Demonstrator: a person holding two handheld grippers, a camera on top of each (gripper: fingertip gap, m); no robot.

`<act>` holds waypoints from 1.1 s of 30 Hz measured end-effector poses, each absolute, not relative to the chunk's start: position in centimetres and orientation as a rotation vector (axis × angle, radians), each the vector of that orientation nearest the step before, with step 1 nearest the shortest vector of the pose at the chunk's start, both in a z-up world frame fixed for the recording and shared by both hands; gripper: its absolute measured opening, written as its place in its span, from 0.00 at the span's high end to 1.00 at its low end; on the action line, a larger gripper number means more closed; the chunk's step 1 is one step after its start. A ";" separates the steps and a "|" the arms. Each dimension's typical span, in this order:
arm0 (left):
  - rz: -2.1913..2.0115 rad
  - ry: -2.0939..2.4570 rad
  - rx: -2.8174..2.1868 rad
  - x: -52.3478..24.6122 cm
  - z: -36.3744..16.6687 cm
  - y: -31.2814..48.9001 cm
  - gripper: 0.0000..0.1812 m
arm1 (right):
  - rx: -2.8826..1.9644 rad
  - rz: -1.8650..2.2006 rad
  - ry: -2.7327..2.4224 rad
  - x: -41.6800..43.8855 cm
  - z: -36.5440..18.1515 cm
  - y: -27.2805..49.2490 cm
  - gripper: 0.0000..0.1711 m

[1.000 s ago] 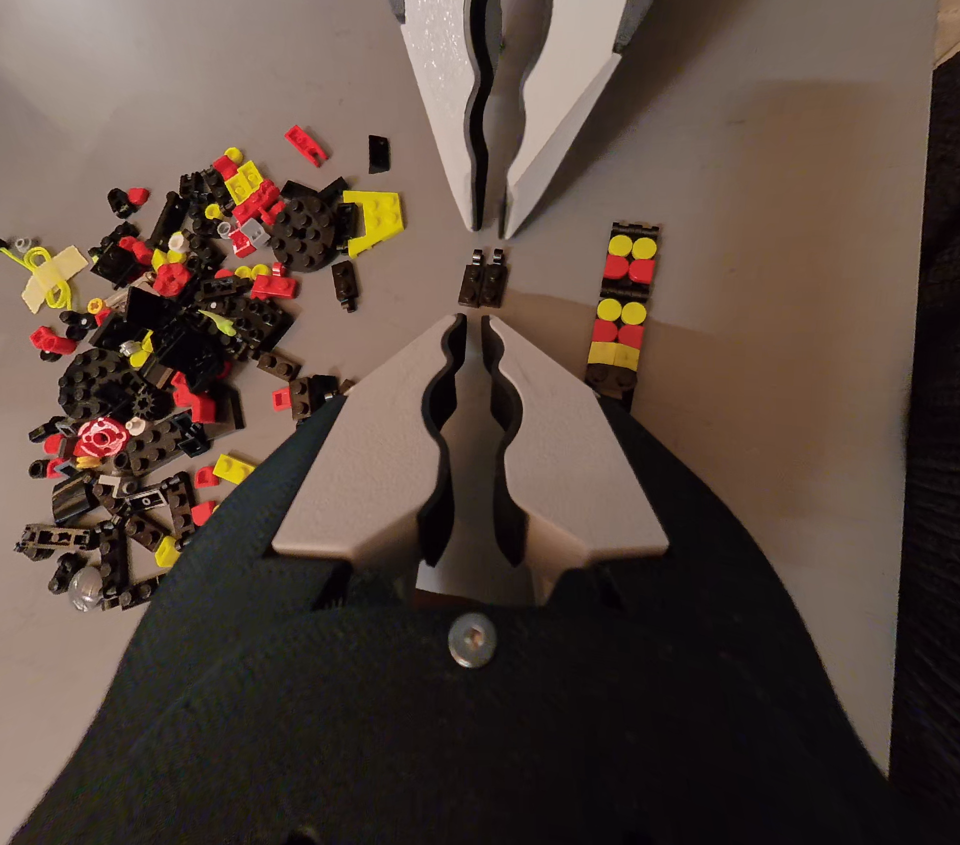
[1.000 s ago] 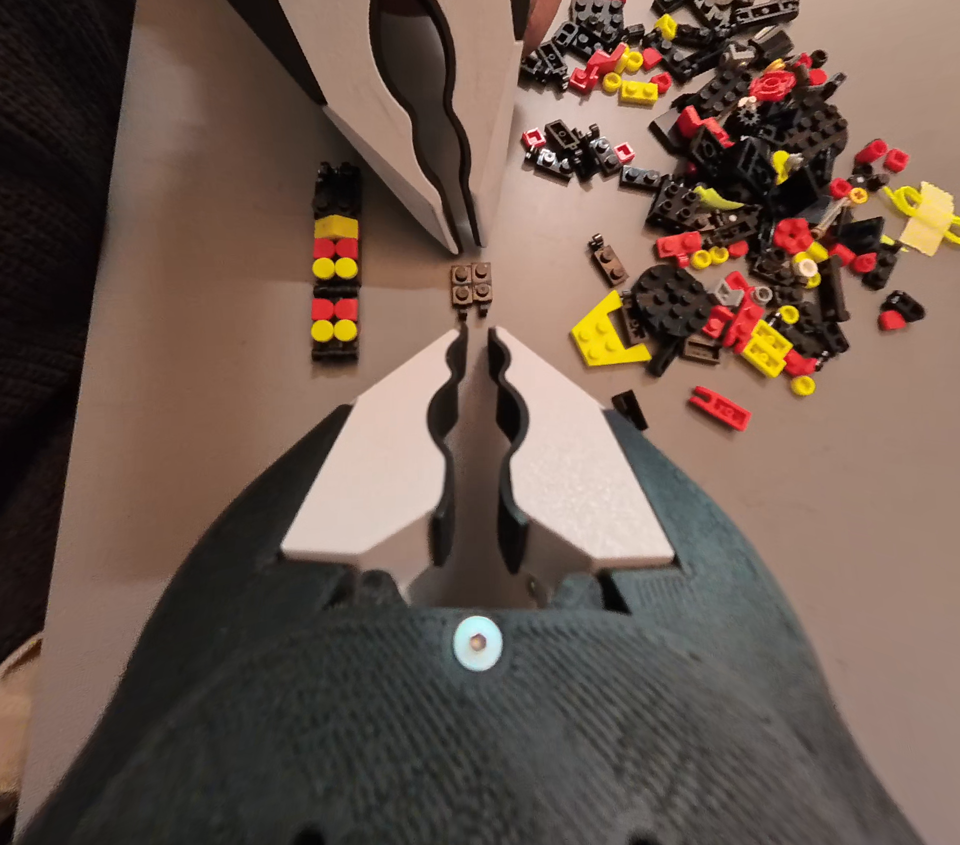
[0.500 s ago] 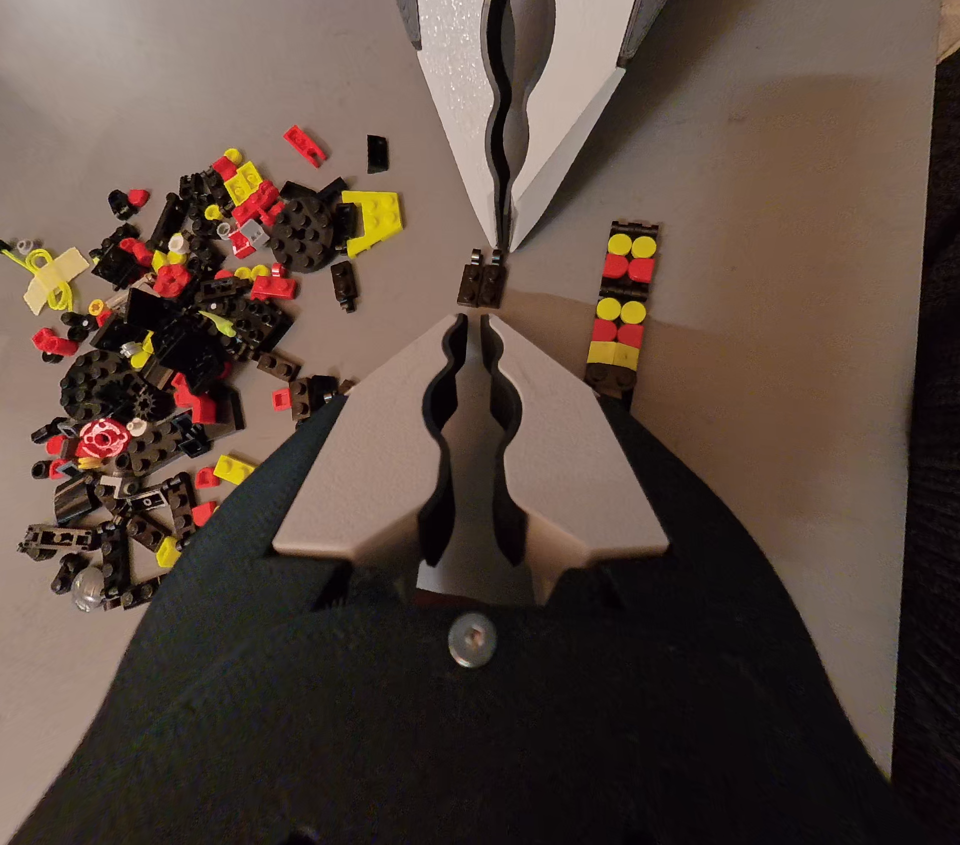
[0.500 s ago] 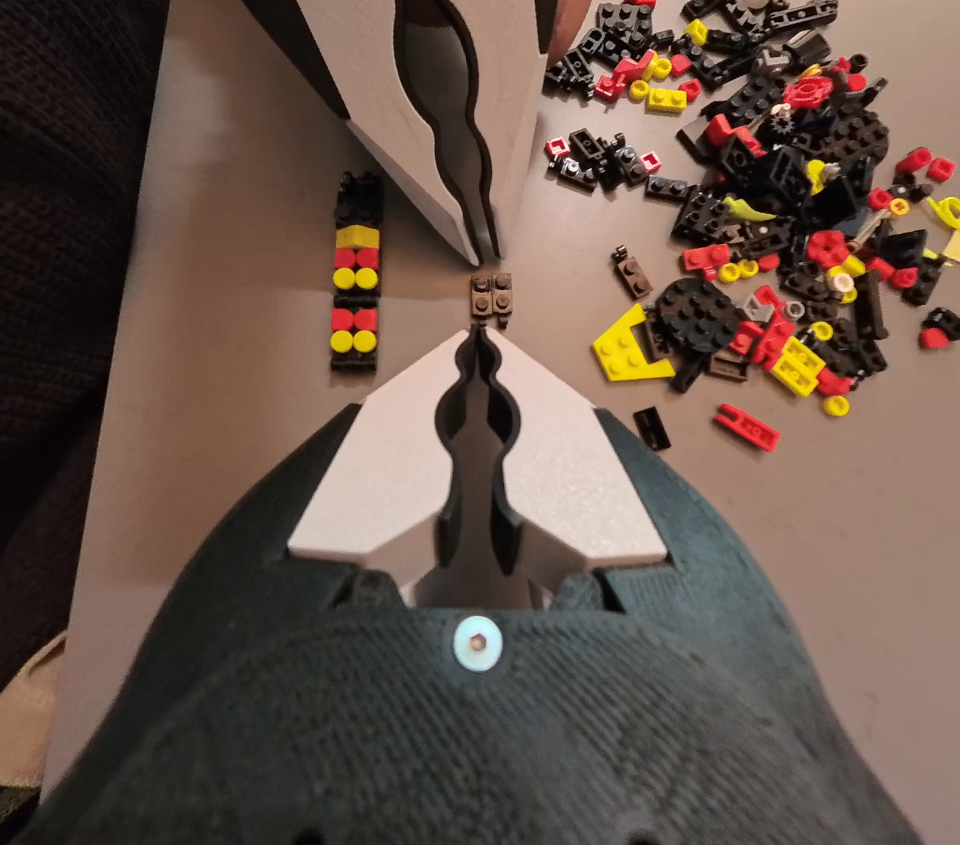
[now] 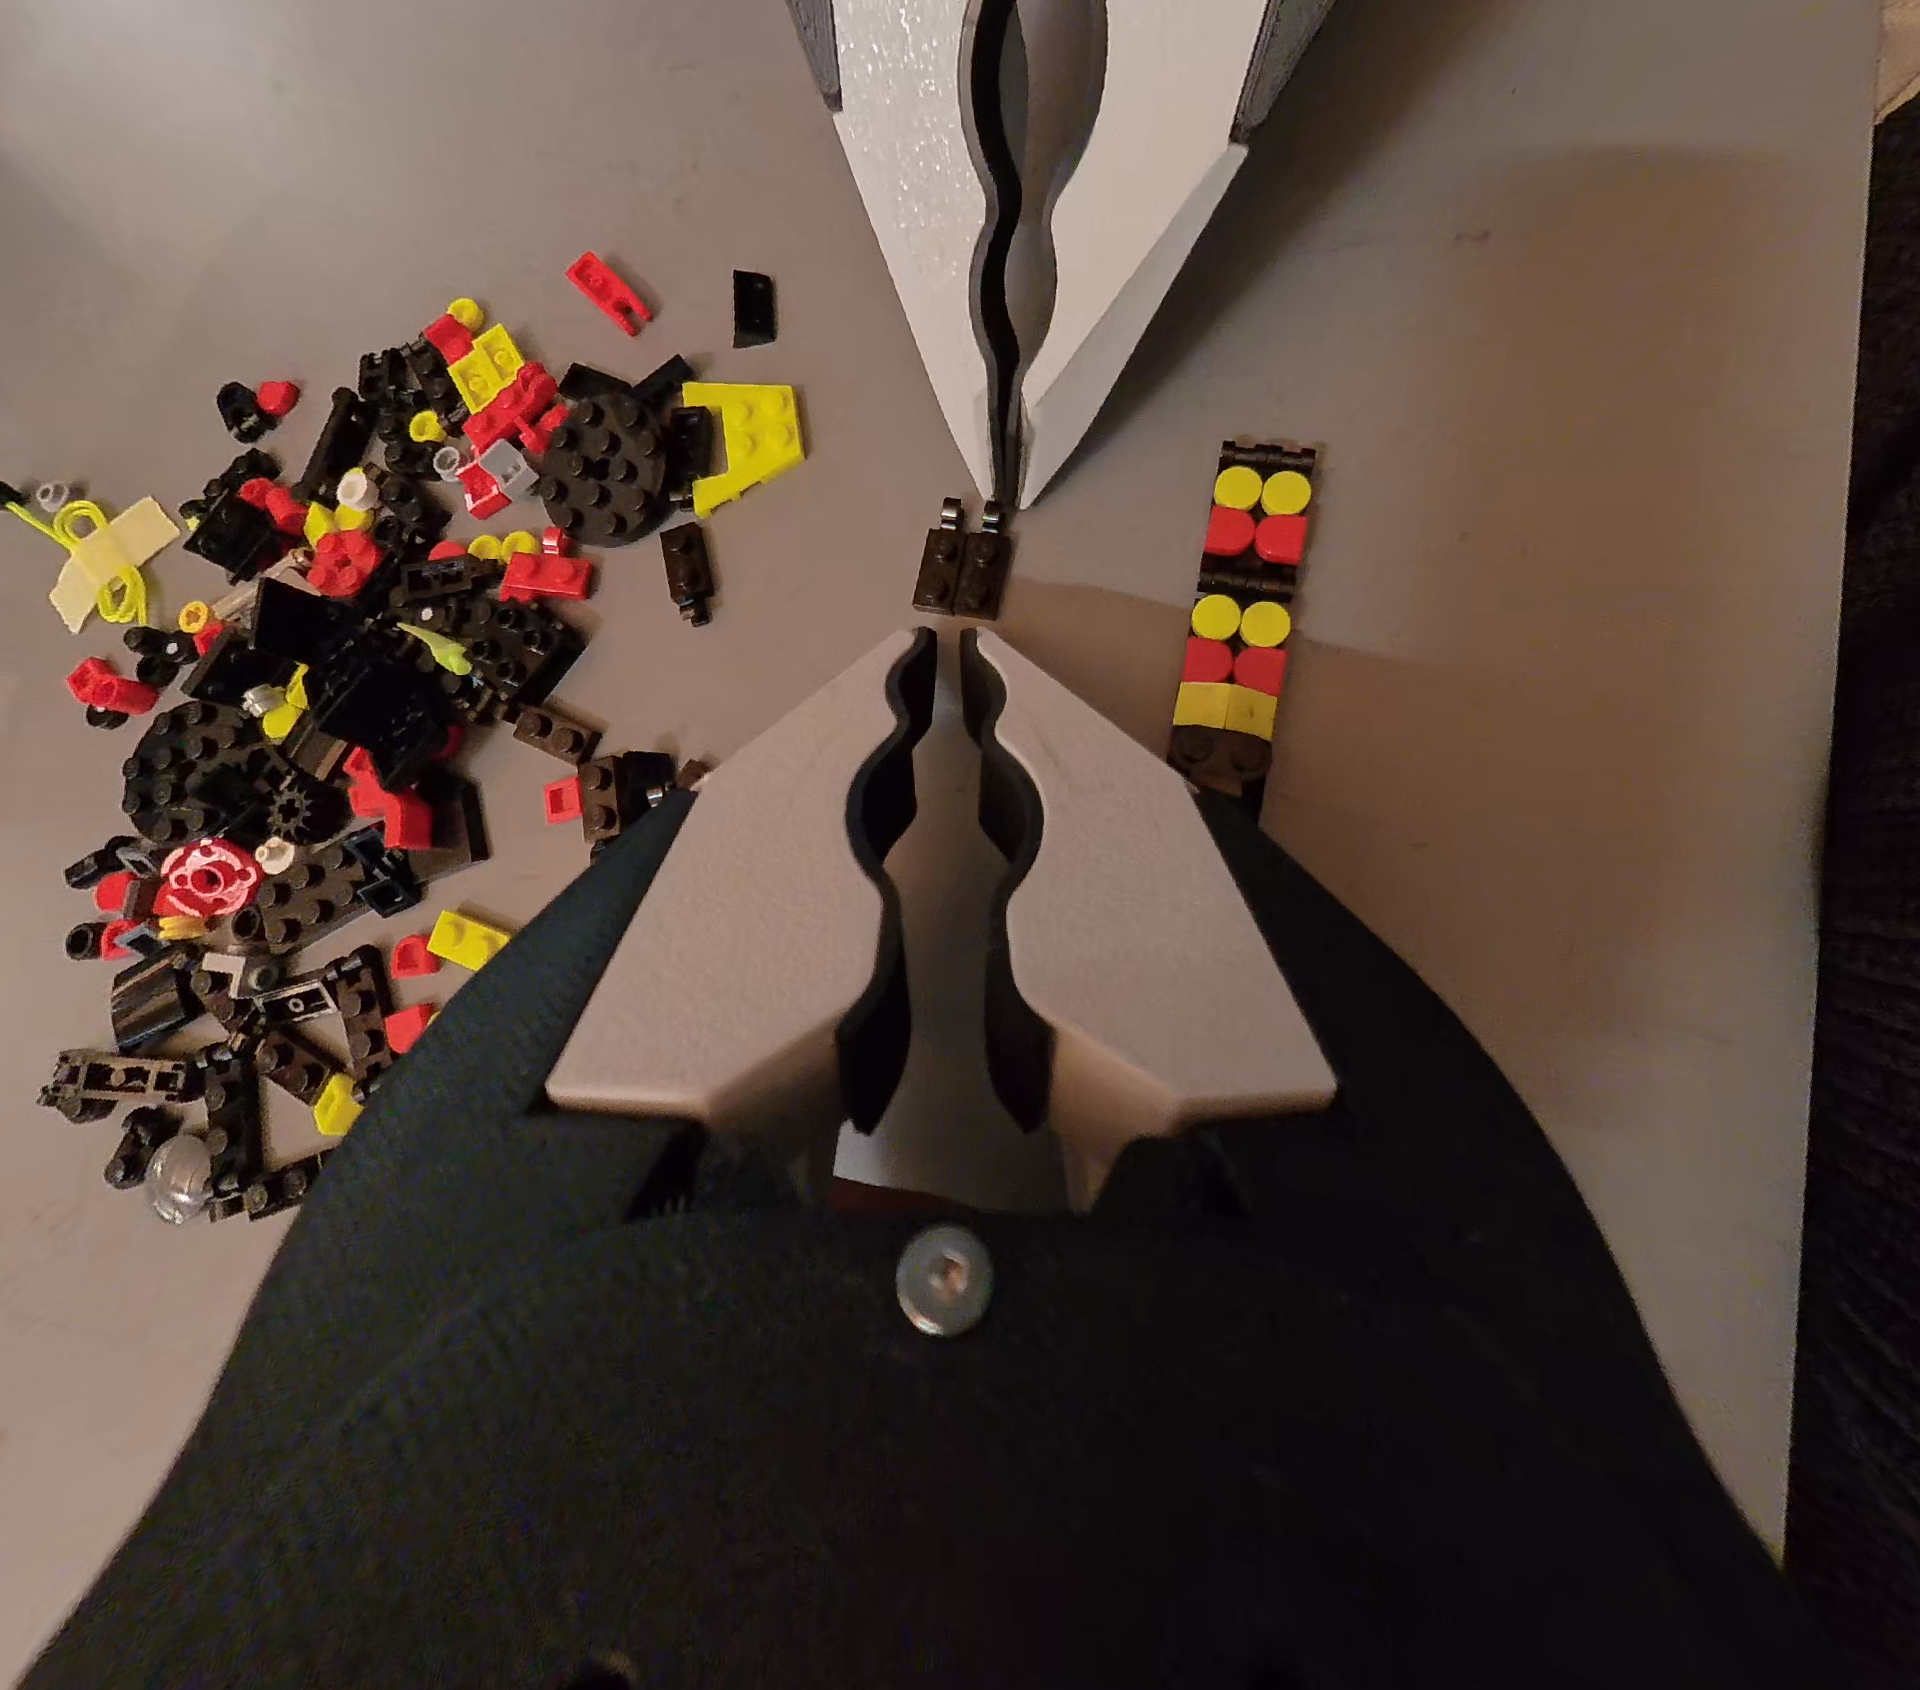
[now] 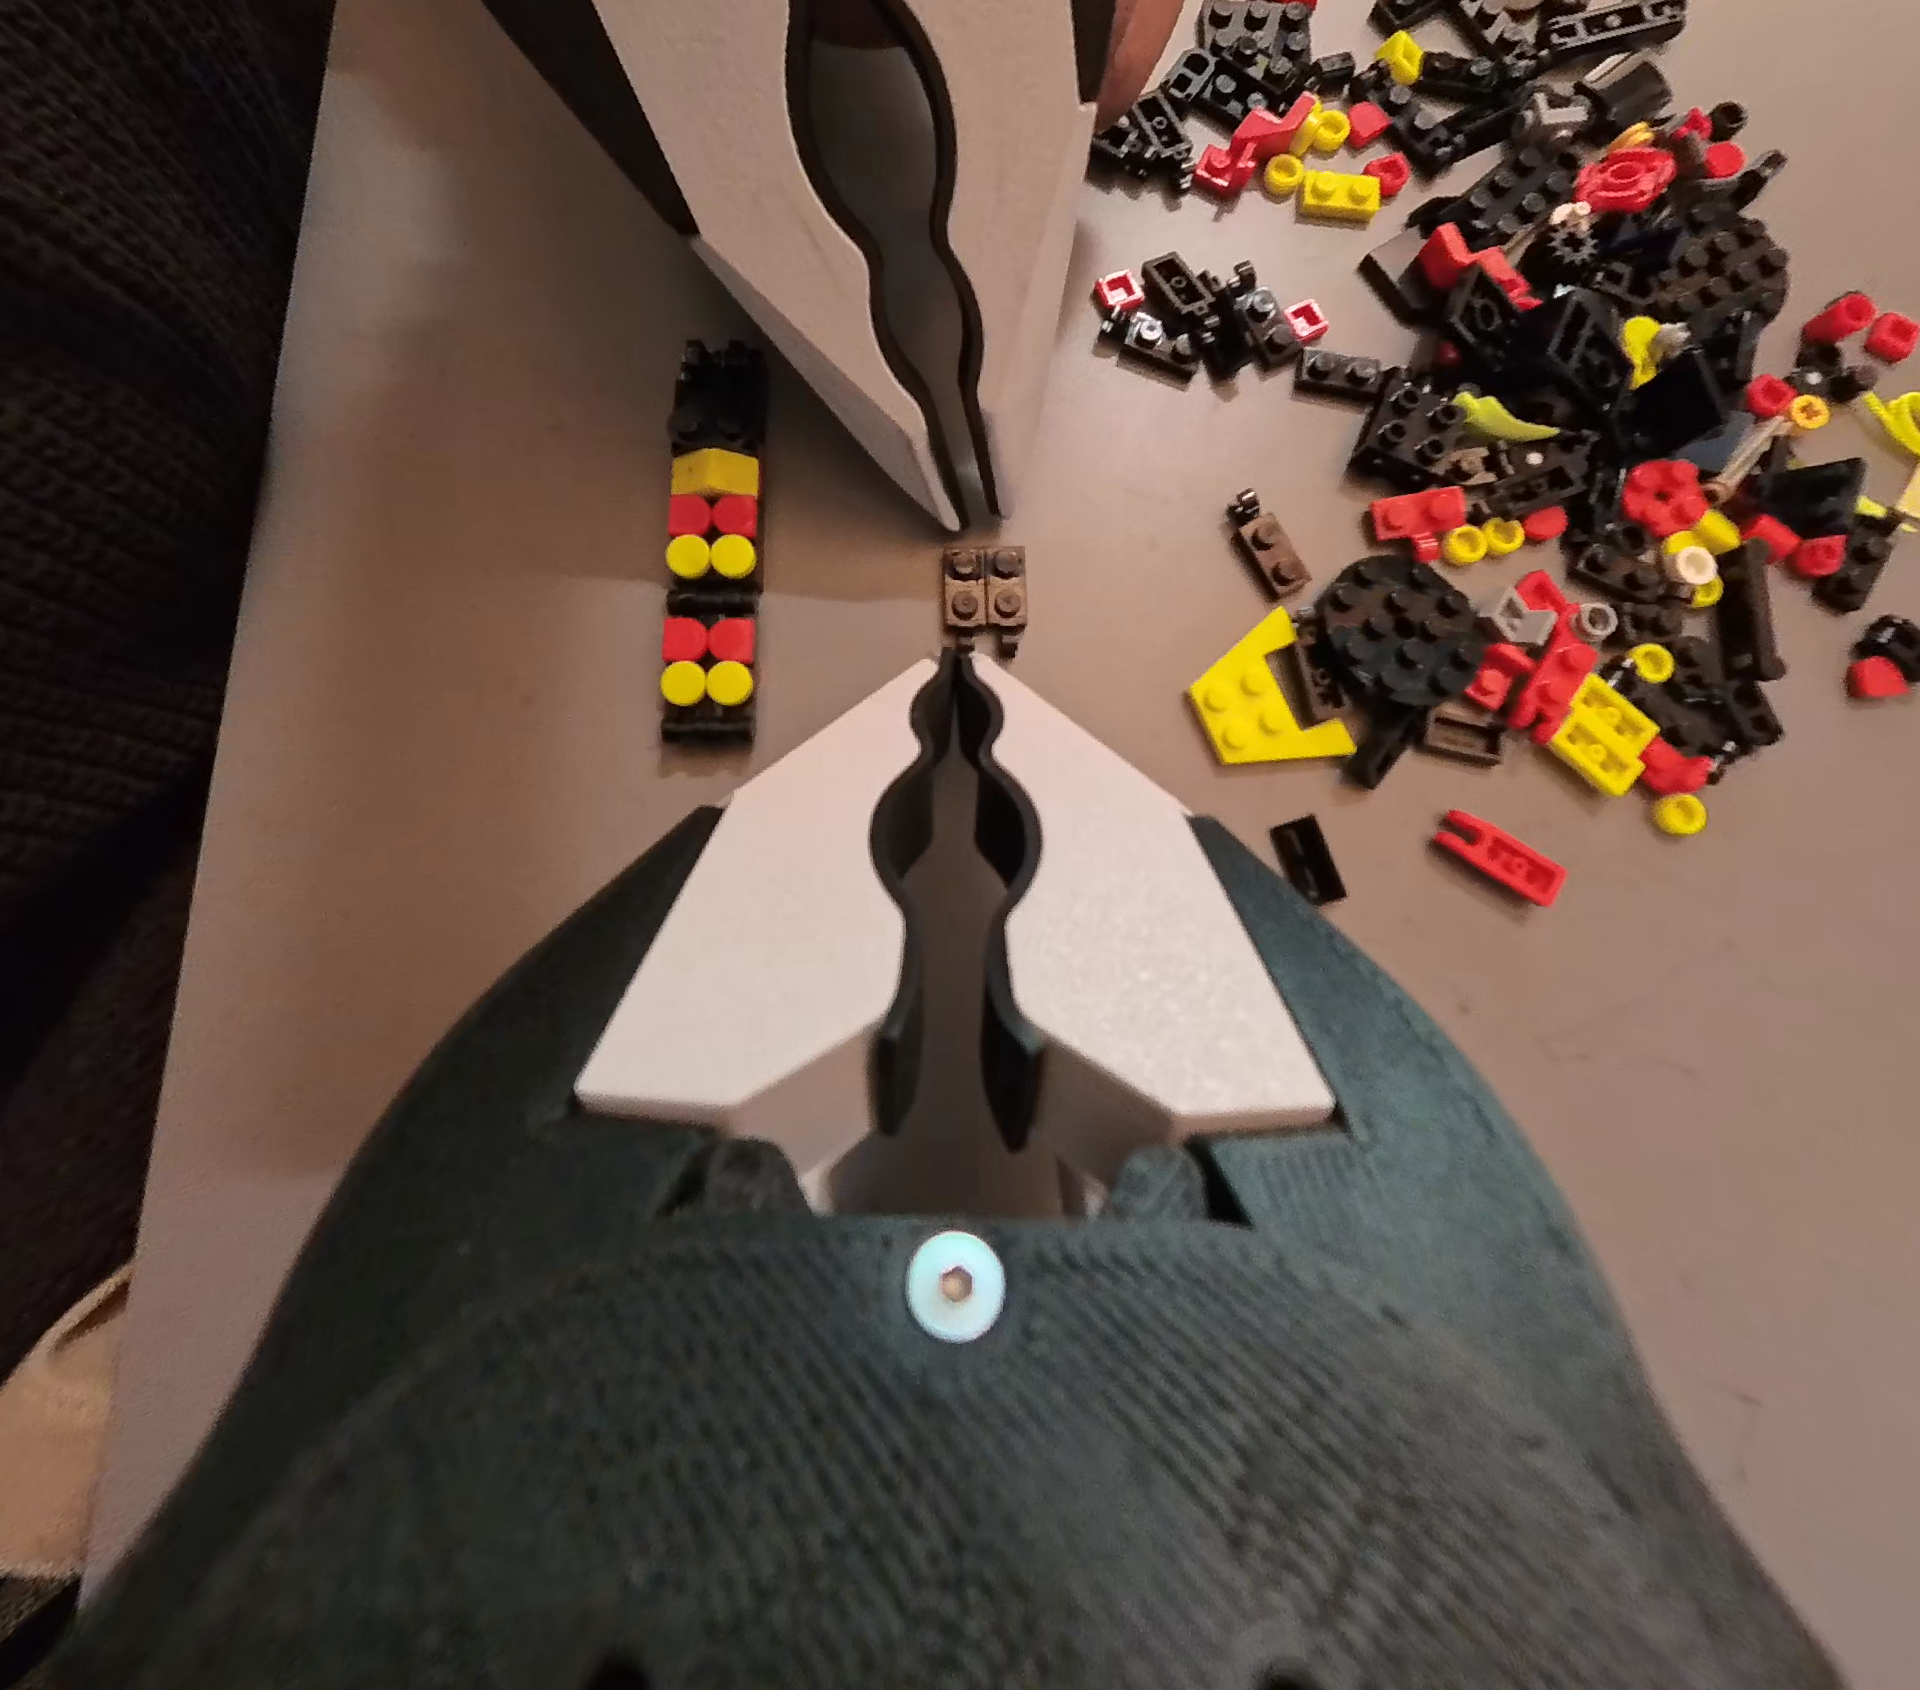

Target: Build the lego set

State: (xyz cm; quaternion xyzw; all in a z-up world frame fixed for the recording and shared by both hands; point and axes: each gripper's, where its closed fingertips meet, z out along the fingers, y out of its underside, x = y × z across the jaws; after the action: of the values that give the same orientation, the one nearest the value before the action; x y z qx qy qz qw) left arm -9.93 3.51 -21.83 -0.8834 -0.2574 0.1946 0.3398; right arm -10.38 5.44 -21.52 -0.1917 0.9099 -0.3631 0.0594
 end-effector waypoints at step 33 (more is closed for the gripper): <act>0.513 -0.668 -2.301 -10.0 -21.8 3.5 0.97 | -0.536 -1.270 2.750 -10.7 -19.7 4.1 0.82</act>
State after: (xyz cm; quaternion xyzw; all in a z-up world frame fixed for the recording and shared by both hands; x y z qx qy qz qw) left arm -9.96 3.50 -21.85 -0.8835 -0.2565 0.1971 0.3387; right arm -10.66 4.06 -19.69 -0.1743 0.8935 -0.4126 0.0325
